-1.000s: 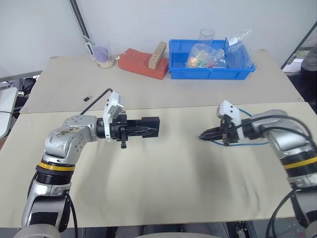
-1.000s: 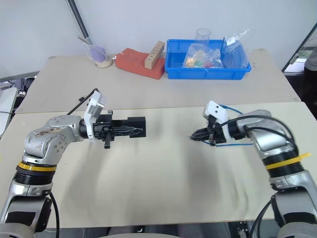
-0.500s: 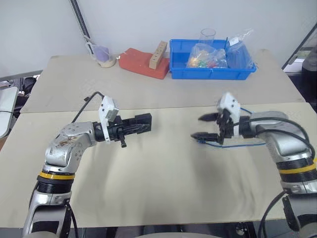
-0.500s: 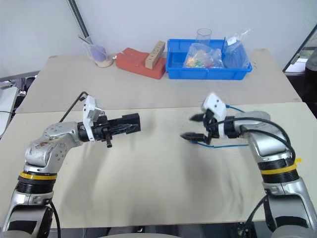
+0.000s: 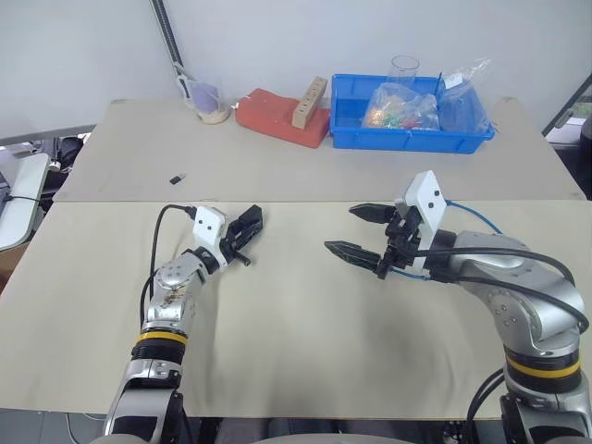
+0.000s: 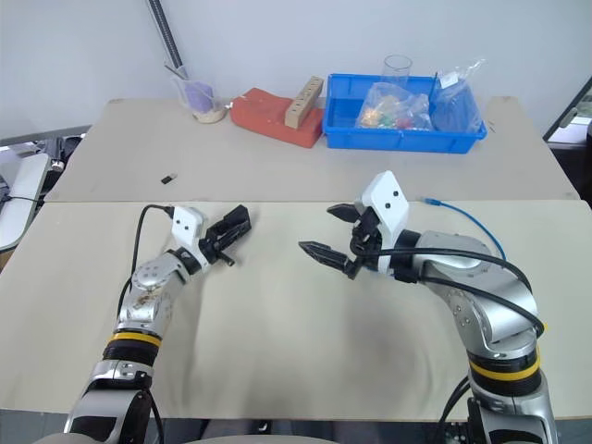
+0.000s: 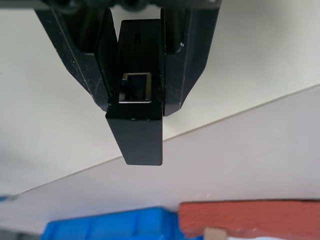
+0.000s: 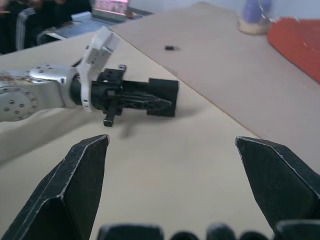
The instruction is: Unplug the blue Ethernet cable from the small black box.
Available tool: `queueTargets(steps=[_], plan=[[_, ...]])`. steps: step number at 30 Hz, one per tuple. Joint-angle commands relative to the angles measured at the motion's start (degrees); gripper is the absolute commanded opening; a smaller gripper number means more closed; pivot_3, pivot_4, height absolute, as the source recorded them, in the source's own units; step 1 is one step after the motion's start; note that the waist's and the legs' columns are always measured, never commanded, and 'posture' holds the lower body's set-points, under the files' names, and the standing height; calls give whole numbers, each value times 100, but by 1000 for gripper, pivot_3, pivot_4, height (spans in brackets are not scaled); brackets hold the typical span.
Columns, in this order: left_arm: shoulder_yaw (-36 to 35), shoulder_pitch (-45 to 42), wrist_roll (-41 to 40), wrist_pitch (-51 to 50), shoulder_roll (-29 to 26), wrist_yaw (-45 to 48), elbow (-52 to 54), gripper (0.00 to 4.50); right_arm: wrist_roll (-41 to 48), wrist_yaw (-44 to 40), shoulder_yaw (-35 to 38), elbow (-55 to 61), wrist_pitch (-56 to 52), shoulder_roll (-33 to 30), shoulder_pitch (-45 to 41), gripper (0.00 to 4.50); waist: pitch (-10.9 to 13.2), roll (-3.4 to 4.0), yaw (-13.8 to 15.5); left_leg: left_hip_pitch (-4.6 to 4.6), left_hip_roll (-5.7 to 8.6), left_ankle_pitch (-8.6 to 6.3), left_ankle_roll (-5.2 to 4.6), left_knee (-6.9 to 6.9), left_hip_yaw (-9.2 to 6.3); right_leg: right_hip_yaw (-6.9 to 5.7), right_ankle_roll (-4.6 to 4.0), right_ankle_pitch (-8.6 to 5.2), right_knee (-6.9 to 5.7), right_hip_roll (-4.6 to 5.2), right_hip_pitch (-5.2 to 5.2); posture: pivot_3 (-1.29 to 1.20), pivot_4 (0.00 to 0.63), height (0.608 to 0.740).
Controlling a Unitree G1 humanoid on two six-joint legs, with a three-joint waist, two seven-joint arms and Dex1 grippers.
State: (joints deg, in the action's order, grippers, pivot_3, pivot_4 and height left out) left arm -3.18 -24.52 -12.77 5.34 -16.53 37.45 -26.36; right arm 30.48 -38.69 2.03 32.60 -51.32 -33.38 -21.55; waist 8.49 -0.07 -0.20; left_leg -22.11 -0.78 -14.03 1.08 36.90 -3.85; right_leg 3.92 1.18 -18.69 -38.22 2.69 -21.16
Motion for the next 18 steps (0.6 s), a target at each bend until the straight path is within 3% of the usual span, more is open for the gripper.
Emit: queueTargets(steps=[1,8,11,18], plan=[[-20,-196,110,483,28,36,-393,1076,28,175,134,270,85,-55,34,4494,0,0,-13,0,-1,0,0,0,0,0,0,0,0,-1,0,0,150,740],[-132,-217,-31,469,-139,405,-603,4335,160,163,171,197,23,-226,13,4500,0,0,-69,3,-2,0,-1,-1,-1,0,0,0,-4,-6,0,0,150,740],[-236,43,-213,6,-409,594,-25,4482,168,-46,245,67,138,-457,75,4500,0,0,-94,3,-5,0,-1,-2,-2,0,0,0,-4,-10,0,0,150,740],[-625,1338,-1196,-2330,-2001,1217,2843,4482,186,-1086,526,-313,749,-1397,681,4500,1,1,-149,7,-14,-1,-2,-12,-20,0,0,0,0,-14,1,0,150,740]])
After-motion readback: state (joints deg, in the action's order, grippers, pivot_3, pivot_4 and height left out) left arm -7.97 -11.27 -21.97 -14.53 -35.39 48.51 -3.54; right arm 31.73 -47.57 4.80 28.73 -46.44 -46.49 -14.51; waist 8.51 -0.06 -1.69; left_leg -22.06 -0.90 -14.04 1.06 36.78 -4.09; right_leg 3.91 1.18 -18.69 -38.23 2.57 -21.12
